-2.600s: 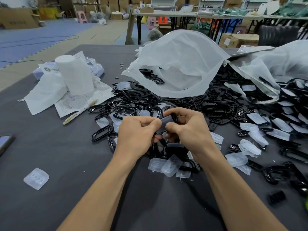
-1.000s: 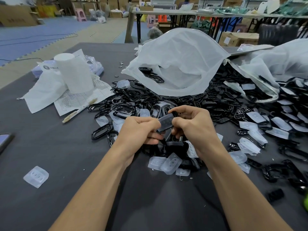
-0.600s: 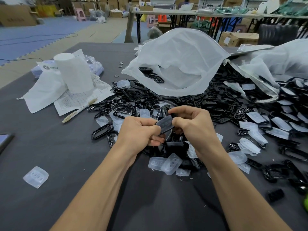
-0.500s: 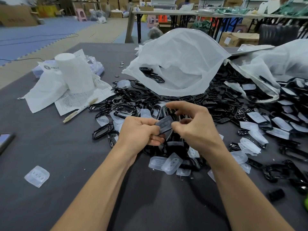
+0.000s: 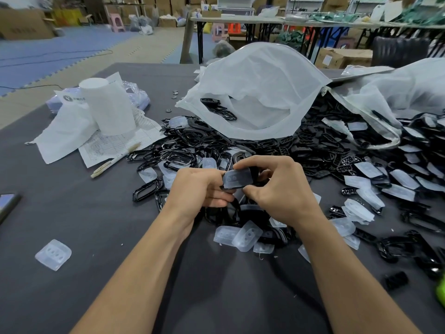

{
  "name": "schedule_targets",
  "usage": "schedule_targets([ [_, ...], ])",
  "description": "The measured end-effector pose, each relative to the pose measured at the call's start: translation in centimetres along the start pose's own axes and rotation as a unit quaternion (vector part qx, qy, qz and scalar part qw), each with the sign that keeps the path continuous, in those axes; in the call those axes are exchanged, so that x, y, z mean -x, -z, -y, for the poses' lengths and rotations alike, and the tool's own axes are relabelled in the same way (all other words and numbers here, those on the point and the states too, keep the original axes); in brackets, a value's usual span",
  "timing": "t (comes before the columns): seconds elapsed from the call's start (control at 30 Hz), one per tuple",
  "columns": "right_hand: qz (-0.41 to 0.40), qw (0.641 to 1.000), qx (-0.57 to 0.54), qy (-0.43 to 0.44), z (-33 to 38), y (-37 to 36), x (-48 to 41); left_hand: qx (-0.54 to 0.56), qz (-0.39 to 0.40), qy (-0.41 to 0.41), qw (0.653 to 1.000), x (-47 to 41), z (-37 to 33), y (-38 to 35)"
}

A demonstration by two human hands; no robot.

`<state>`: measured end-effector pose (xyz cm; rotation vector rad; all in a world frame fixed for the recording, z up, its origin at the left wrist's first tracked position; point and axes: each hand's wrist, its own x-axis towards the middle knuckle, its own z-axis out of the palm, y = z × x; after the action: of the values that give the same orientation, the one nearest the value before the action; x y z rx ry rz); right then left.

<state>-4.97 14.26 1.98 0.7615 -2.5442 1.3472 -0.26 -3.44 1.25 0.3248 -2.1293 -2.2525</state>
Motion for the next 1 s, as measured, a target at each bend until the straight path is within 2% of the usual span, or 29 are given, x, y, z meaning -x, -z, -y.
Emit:
schedule_targets([
  [0.2,-0.009,1.000,-0.004,0.028,-0.3,-0.1,-0.1,-0.036,-0.030,-0.007,0.999,-0.2,0.3,-0.2],
  [0.57,-0.003,1.000,0.001,0.005,-0.1,-0.2,0.0,-0.038,-0.065,-0.013,0.997,-0.1,0.2,-0.7],
  [0.77,-0.007,1.000,0.018,0.001,0.3,0.0,0.1,-0.049,-0.047,-0.024,0.997,0.2,0.3,-0.8],
  [1.0,0.013,1.000,-0.001,0.002,0.2,-0.1,0.0,-0.067,-0.070,-0.051,0.994,-0.1,0.8,-1.2],
])
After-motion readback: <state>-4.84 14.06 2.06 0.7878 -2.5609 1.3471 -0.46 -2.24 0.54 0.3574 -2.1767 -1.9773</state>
